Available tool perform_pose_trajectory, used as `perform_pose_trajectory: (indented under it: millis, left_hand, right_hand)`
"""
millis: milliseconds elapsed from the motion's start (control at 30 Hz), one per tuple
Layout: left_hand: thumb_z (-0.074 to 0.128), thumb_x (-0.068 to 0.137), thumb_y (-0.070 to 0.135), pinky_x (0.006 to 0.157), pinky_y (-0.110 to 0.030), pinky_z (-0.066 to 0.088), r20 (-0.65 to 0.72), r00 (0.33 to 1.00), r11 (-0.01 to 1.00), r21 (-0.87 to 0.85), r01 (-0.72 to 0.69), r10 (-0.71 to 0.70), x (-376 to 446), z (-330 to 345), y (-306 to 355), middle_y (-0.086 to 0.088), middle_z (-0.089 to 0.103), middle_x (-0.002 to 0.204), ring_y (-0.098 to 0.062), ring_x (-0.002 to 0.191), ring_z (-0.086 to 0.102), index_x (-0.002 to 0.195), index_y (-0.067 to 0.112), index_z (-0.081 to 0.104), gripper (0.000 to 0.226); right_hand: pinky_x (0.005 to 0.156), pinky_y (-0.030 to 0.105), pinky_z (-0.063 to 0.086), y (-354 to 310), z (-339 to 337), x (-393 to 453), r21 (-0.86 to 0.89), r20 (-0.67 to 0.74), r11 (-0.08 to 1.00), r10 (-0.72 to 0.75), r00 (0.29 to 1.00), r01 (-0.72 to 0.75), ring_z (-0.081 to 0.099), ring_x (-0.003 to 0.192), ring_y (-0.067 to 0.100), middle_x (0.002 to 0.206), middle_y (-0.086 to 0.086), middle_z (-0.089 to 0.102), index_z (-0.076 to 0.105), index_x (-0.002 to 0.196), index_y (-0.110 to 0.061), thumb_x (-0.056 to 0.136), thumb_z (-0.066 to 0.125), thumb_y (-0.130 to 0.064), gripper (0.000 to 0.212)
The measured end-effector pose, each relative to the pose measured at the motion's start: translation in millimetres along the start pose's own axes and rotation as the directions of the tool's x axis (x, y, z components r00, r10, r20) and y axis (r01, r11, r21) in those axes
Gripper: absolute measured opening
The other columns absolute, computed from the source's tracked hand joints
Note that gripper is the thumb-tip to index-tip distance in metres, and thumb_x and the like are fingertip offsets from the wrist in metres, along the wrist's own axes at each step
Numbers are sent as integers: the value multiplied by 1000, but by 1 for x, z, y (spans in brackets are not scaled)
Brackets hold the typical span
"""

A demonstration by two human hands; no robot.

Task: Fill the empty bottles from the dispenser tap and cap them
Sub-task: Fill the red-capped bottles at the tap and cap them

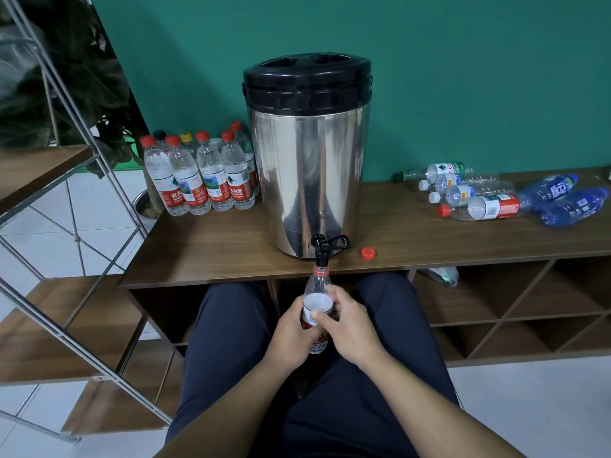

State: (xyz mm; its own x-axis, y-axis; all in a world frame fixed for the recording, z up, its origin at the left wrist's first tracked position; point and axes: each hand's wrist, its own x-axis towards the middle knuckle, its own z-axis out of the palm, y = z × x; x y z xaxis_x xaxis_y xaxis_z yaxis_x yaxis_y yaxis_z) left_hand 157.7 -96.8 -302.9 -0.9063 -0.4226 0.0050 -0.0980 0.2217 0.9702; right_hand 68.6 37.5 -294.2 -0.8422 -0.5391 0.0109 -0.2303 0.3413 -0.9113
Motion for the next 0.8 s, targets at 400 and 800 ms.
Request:
perform_pose_trajectory:
  millis: [400,800]
  left_hand:
    - [79,97,3,91,-16,55,-10,1000,1000,-2,-11,11,-2,0,2,15,79,118,-5,110,75,135,27,68,46]
    - [79,98,3,91,-17,56,-9,1000,1000,1,-14,14,-2,0,4,16,79,118,-5,109,75,136,28,68,48]
  right_hand:
    - [107,30,58,2,1,1,0,-1,1000,-17,1000,17,72,117,0,126,-15,76,60,152,-26,97,86,-24,61]
    - [109,33,59,4,2,2,4,2,1000,-15,1000,15,72,119,0,128,-16,76,59,154,-27,96,86,-25,65]
